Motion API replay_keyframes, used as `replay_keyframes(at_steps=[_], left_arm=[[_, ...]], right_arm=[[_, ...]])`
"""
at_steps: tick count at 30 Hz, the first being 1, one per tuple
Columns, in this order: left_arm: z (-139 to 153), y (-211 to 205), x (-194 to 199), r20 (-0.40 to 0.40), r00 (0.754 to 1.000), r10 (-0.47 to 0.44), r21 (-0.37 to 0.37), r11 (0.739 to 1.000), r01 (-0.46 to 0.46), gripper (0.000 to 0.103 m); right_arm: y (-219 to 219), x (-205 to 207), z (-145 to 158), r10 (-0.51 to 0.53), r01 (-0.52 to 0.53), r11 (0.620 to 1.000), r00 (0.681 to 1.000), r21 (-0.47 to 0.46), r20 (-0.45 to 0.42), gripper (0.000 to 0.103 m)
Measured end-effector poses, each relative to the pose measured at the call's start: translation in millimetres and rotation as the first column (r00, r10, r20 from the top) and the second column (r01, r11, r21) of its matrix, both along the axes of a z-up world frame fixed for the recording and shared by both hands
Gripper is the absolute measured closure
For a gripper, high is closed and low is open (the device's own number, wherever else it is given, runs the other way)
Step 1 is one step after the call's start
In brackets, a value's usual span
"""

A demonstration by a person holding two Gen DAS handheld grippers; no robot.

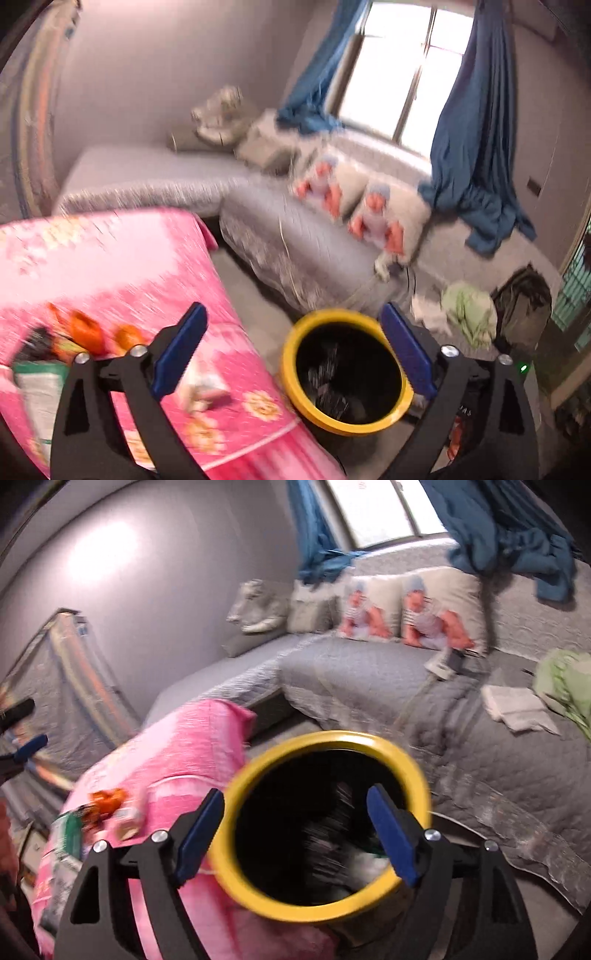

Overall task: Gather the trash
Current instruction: 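Drop the black bag and green snack bag into the yellow bin with both grippers, then grasp the second green-and-white snack bag with the right gripper and lift it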

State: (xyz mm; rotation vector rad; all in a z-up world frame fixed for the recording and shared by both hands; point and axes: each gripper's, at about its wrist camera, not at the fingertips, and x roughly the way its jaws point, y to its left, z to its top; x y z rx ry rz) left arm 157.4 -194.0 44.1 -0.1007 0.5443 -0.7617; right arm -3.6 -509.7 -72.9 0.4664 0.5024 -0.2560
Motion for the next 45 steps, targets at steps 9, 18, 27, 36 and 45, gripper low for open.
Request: replay_keyframes(at_steps=[9, 18, 27, 36, 45], left_arm=[[21, 182, -62, 0.202, 0.926, 0.318, -0.022, 0.947, -0.321, 0.008], [-48, 257, -108, 0.095, 0.946, 0.31, 0.123, 0.939, -0.32, 0.008], [-79, 272, -118, 0.088, 0.936, 0.34, 0.146, 0.925, -0.35, 0.008], [-89, 267, -127, 0.112, 0.931, 0.349, 0.157, 0.918, -0.363, 0.008], [-109, 286, -121, 0.042, 0.921, 0.386, 0.166, 0.907, -0.388, 0.008]], right_arm=[[65, 11, 35, 0.228, -0.223, 0.974, 0.965, -0.049, 0.129, 0.018], [141, 45, 44, 0.479, -0.483, 0.876, 0.87, 0.008, 0.117, 0.016], [260, 88, 53, 0.715, -0.714, 0.699, 0.699, 0.03, -0.021, 0.008], [358, 150, 58, 0.689, -0.714, 0.7, 0.682, -0.017, -0.245, 0.008], [417, 201, 30, 0.586, -0.696, 0.707, 0.674, -0.123, -0.45, 0.008]])
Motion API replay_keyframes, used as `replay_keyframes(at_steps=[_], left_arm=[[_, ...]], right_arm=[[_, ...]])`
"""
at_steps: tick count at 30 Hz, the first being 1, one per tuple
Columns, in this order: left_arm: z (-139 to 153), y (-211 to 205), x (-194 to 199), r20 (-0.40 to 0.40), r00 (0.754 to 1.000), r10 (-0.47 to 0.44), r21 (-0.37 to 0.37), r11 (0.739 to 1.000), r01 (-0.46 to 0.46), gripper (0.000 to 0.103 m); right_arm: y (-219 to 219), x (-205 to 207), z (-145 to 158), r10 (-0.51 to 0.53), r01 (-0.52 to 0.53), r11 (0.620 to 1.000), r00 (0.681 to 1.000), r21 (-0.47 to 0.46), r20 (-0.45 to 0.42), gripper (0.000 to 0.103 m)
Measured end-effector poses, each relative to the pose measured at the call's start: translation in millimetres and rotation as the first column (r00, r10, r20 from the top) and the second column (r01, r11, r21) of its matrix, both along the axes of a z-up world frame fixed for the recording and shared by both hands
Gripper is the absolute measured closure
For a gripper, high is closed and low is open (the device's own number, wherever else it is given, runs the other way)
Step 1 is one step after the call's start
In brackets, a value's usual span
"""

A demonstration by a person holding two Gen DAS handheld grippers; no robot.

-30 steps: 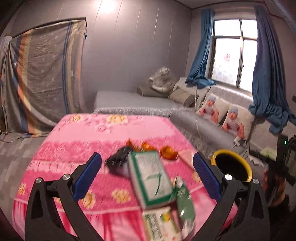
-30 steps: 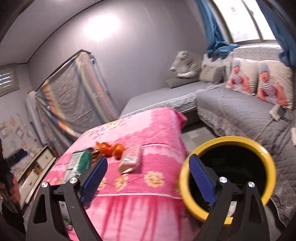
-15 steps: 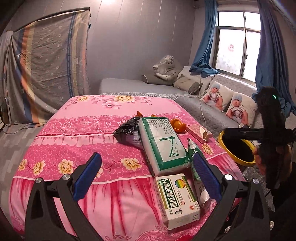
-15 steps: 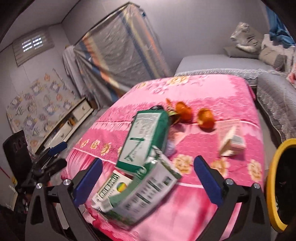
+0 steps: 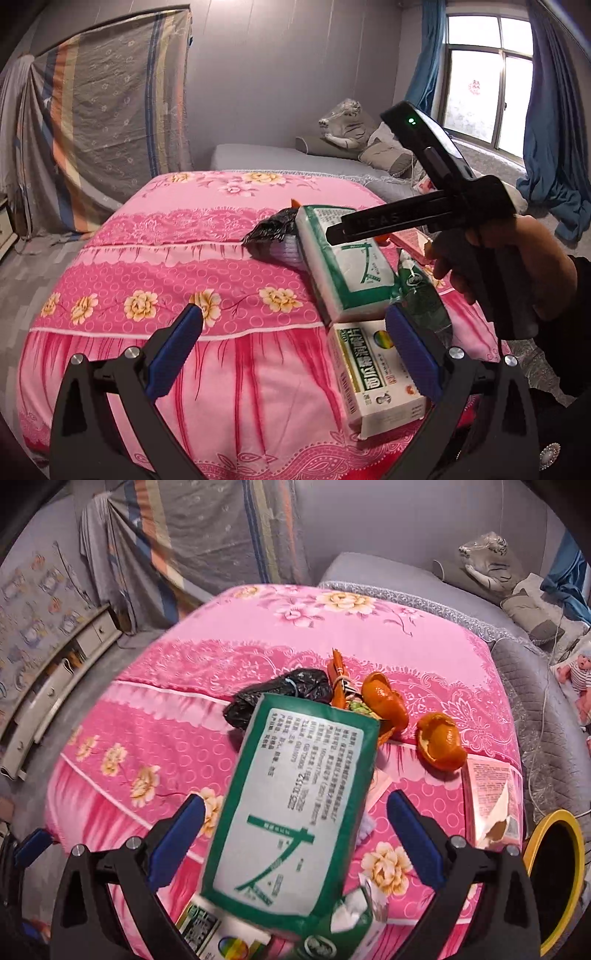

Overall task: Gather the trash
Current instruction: 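Grasp the second green-and-white snack bag with the right gripper and lift it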

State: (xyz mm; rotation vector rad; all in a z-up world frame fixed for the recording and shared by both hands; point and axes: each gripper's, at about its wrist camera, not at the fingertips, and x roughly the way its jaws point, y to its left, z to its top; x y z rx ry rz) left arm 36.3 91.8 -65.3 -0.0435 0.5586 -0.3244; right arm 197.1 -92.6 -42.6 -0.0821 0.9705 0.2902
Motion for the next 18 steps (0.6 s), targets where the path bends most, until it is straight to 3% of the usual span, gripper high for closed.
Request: replay_keyframes(at_steps=[5, 7, 9, 12, 18], left_arm=[[-6, 14, 5, -0.033, 0.999, 0.031, -0.047, 0.998, -0.032, 0.008], [-8, 19, 6, -0.045, 0.998, 0.044, -0.058, 0.997, -0.046, 0.008], [-10, 22, 8, -0.054, 0.997, 0.055, -0.063, 0.996, -0.058, 0.008], [-11, 23, 9, -0.061, 0.996, 0.061, -0.058, 0.996, -0.065, 0.008], [-6, 12, 5, -0.046, 0.999, 0.021, -0.037, 0.999, -0.023, 0.008]], right_arm=[[14, 18, -23, 0.004, -0.006, 0.999, 0.999, -0.047, -0.049, 0.009], [14, 20, -30, 0.001, -0.005, 0.998, 0.998, -0.064, -0.058, 0.021], [14, 21, -31, 0.013, -0.017, 0.998, 0.998, -0.066, -0.053, 0.04], [8, 19, -24, 0.046, -0.047, 0.999, 0.998, -0.022, -0.046, 0.059], [-18, 14, 5, 0.08, -0.079, 0.987, 0.997, 0.142, -0.001, 0.081]])
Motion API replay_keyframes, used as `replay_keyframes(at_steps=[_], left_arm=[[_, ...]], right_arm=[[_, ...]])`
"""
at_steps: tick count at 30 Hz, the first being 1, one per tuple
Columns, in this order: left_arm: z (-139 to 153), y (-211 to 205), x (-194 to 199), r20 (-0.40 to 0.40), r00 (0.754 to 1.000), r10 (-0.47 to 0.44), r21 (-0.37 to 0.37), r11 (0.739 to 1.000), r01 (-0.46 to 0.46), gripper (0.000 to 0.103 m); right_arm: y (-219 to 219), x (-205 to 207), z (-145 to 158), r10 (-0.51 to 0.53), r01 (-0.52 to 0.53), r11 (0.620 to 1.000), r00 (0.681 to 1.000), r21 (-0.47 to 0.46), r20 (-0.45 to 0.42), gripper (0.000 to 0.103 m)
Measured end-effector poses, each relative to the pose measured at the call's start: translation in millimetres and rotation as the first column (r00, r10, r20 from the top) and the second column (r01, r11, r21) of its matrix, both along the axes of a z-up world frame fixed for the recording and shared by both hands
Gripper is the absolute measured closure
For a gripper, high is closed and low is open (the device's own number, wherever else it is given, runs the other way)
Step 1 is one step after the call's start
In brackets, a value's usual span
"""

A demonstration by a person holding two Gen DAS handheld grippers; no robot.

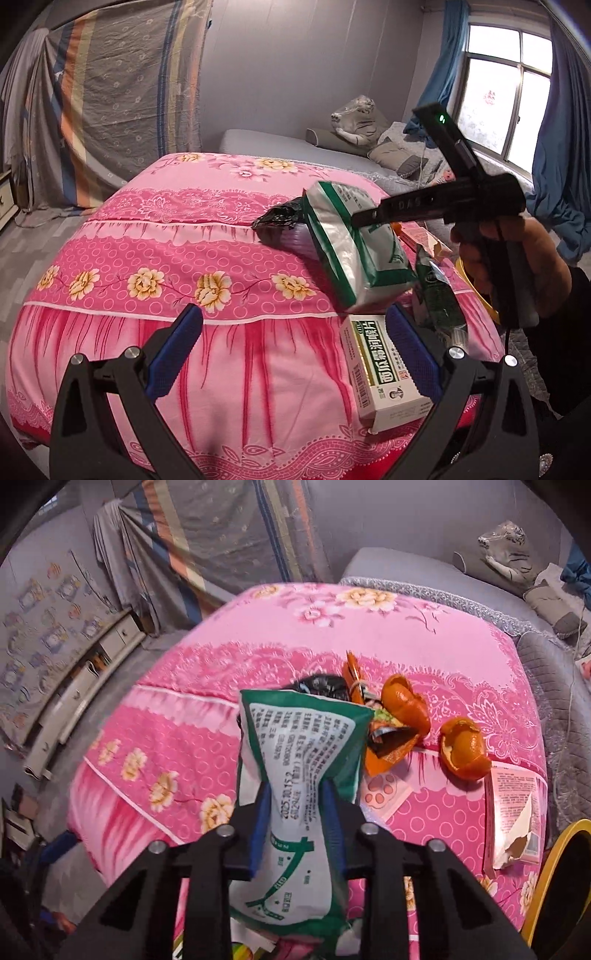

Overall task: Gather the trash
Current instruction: 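Grasp the second green-and-white snack bag with the right gripper and lift it, then grasp the white milk carton with the left gripper while the right gripper carries the snack bag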

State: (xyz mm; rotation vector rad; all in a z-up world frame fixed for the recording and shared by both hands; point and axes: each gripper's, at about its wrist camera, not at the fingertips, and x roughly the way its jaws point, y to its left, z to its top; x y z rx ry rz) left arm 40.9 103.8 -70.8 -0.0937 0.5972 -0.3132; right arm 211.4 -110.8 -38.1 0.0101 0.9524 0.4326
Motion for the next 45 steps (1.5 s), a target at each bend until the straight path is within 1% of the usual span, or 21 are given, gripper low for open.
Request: replay_keyframes(at_steps=[2, 7, 9, 13, 16, 21, 24, 26, 28, 29, 31, 33, 34, 35, 36, 37, 38, 39, 40, 42, 45], left_arm=[[3, -7, -2, 0.009, 1.0, -0.025, 0.014, 1.0, 0.025, 0.008], [11, -30, -7, 0.025, 0.994, -0.111, 0.05, 0.993, 0.109, 0.008], [11, -41, -6, 0.011, 0.99, -0.144, 0.064, 0.988, 0.143, 0.008], [11, -63, 2, -0.029, 0.972, -0.234, 0.084, 0.968, 0.235, 0.008], [14, -82, 14, -0.071, 0.948, -0.31, 0.08, 0.946, 0.315, 0.008], [18, -118, 35, -0.158, 0.891, -0.426, 0.024, 0.9, 0.435, 0.008], [18, -146, 34, -0.175, 0.863, -0.475, 0.05, 0.871, 0.489, 0.008], [17, -166, 30, -0.178, 0.846, -0.502, 0.088, 0.849, 0.522, 0.008], [12, -185, 29, -0.192, 0.838, -0.511, 0.124, 0.834, 0.537, 0.008], [10, -191, 30, -0.202, 0.834, -0.514, 0.125, 0.831, 0.542, 0.008], [8, -196, 31, -0.215, 0.835, -0.507, 0.105, 0.838, 0.536, 0.008], [10, -192, 32, -0.219, 0.836, -0.503, 0.077, 0.845, 0.529, 0.008], [11, -188, 31, -0.217, 0.842, -0.494, 0.071, 0.852, 0.519, 0.008], [14, -181, 29, -0.209, 0.848, -0.487, 0.067, 0.858, 0.509, 0.008], [15, -177, 28, -0.202, 0.851, -0.485, 0.065, 0.861, 0.505, 0.008], [16, -172, 25, -0.197, 0.855, -0.479, 0.066, 0.864, 0.499, 0.008], [16, -167, 24, -0.193, 0.863, -0.467, 0.073, 0.87, 0.487, 0.008], [15, -161, 23, -0.189, 0.874, -0.448, 0.084, 0.879, 0.469, 0.008], [15, -157, 21, -0.187, 0.881, -0.435, 0.091, 0.885, 0.456, 0.008], [12, -147, 22, -0.194, 0.889, -0.414, 0.098, 0.894, 0.437, 0.008], [9, -140, 23, -0.197, 0.896, -0.398, 0.11, 0.899, 0.424, 0.008]], right_arm=[[-11, -5, 12, 0.001, -0.002, 0.998, 1.0, 0.055, 0.028, 0.084], [-37, -12, 35, -0.01, -0.004, 0.989, 0.996, 0.147, 0.09, 0.091], [-47, -12, 40, -0.016, -0.003, 0.984, 0.994, 0.177, 0.106, 0.095], [-72, -22, 56, -0.036, -0.005, 0.969, 0.987, 0.247, 0.159, 0.096], [-93, -36, 74, -0.075, 0.01, 0.96, 0.973, 0.28, 0.219, 0.097], [-135, -61, 98, -0.133, 0.028, 0.939, 0.949, 0.342, 0.287, 0.099], [-160, -82, 109, -0.174, 0.042, 0.931, 0.925, 0.364, 0.337, 0.103], [-174, -95, 114, -0.207, 0.073, 0.937, 0.905, 0.343, 0.373, 0.103], [-182, -89, 106, -0.219, 0.113, 0.945, 0.914, 0.306, 0.341, 0.103], [-186, -80, 96, -0.213, 0.116, 0.944, 0.93, 0.308, 0.3, 0.103], [-192, -72, 78, -0.214, 0.138, 0.946, 0.945, 0.294, 0.246, 0.103], [-191, -75, 70, -0.17, 0.109, 0.962, 0.957, 0.25, 0.236, 0.101], [-190, -80, 66, -0.141, 0.09, 0.973, 0.962, 0.214, 0.233, 0.098], [-193, -84, 62, -0.133, 0.091, 0.978, 0.965, 0.189, 0.226, 0.083], [-196, -89, 57, -0.138, 0.103, 0.981, 0.966, 0.162, 0.221, 0.054], [-201, -95, 49, -0.155, 0.13, 0.983, 0.962, 0.126, 0.223, 0.037], [-206, -101, 43, -0.179, 0.16, 0.982, 0.956, 0.096, 0.231, 0.018], [-210, -107, 34, -0.188, 0.176, 0.982, 0.957, 0.072, 0.222, 0.015], [-210, -109, 24, -0.18, 0.175, 0.984, 0.966, 0.046, 0.187, 0.015], [-207, -108, 2, -0.152, 0.154, 0.988, 0.983, -0.009, 0.104, 0.01], [-188, -99, -25, -0.111, 0.113, 0.987, 0.994, -0.116, 0.019, 0.008]])
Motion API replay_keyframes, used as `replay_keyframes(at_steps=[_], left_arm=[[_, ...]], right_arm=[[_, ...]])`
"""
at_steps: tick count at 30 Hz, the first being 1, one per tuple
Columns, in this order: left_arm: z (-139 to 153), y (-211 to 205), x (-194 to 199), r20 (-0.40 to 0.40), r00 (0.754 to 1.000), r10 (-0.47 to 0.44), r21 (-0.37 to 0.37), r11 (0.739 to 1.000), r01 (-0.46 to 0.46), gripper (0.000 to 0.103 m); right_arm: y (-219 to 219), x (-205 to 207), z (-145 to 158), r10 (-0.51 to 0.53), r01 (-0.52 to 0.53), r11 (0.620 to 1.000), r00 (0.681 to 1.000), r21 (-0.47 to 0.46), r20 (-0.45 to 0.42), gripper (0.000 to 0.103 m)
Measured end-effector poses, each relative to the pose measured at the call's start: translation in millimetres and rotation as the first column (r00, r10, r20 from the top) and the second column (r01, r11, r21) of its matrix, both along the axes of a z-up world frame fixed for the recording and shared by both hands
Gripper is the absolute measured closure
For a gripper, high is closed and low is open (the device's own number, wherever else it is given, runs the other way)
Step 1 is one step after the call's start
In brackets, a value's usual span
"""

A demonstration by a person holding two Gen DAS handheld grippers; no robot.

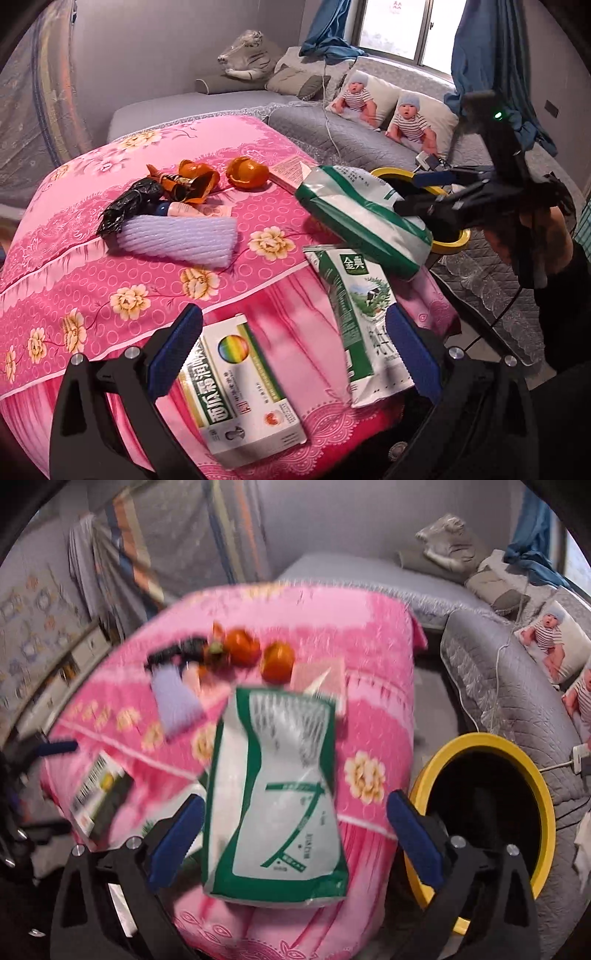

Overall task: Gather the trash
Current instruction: 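Grasp the white milk carton with the left gripper while the right gripper carries the snack bag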

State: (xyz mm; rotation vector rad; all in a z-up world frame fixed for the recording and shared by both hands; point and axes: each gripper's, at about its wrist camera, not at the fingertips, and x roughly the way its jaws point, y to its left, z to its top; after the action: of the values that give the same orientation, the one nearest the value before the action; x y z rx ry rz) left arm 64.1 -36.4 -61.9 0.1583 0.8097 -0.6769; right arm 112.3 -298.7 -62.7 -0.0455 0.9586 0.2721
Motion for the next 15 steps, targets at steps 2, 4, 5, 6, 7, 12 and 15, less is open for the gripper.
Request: replay_keyframes(at_steps=[2, 4, 5, 6, 7, 12, 15], left_arm=[[0, 0, 2, -0.006, 1.0, -0.001, 0.002, 1.0, 0.001, 0.008], [-1, -3, 2, -0.013, 1.0, -0.001, 0.004, 1.0, 0.001, 0.008], [-2, -4, 0, -0.016, 1.0, -0.001, 0.005, 1.0, 0.001, 0.008], [-2, -5, -1, -0.019, 1.0, -0.003, 0.008, 1.0, 0.003, 0.008], [-4, -7, -1, -0.02, 1.0, -0.006, 0.014, 1.0, 0.007, 0.008], [-4, -18, -5, -0.025, 0.999, -0.033, 0.055, 0.998, 0.035, 0.008], [-3, -33, -6, -0.034, 0.996, -0.078, 0.076, 0.994, 0.08, 0.008]], right_arm=[[12, 15, -17, 0.012, -0.014, 1.0, 0.998, -0.027, -0.065, 0.008], [20, 32, -33, 0.0, -0.002, 1.0, 0.991, -0.019, -0.134, 0.008], [22, 38, -39, -0.001, 0.0, 1.0, 0.988, -0.007, -0.155, 0.008], [25, 43, -44, 0.005, -0.005, 1.0, 0.985, 0.003, -0.173, 0.012], [28, 47, -50, 0.011, -0.01, 1.0, 0.982, 0.005, -0.188, 0.015], [23, 41, -40, 0.013, -0.006, 0.999, 0.989, 0.052, -0.145, 0.059], [5, 32, -24, -0.006, 0.019, 0.992, 0.995, 0.127, -0.102, 0.06]])
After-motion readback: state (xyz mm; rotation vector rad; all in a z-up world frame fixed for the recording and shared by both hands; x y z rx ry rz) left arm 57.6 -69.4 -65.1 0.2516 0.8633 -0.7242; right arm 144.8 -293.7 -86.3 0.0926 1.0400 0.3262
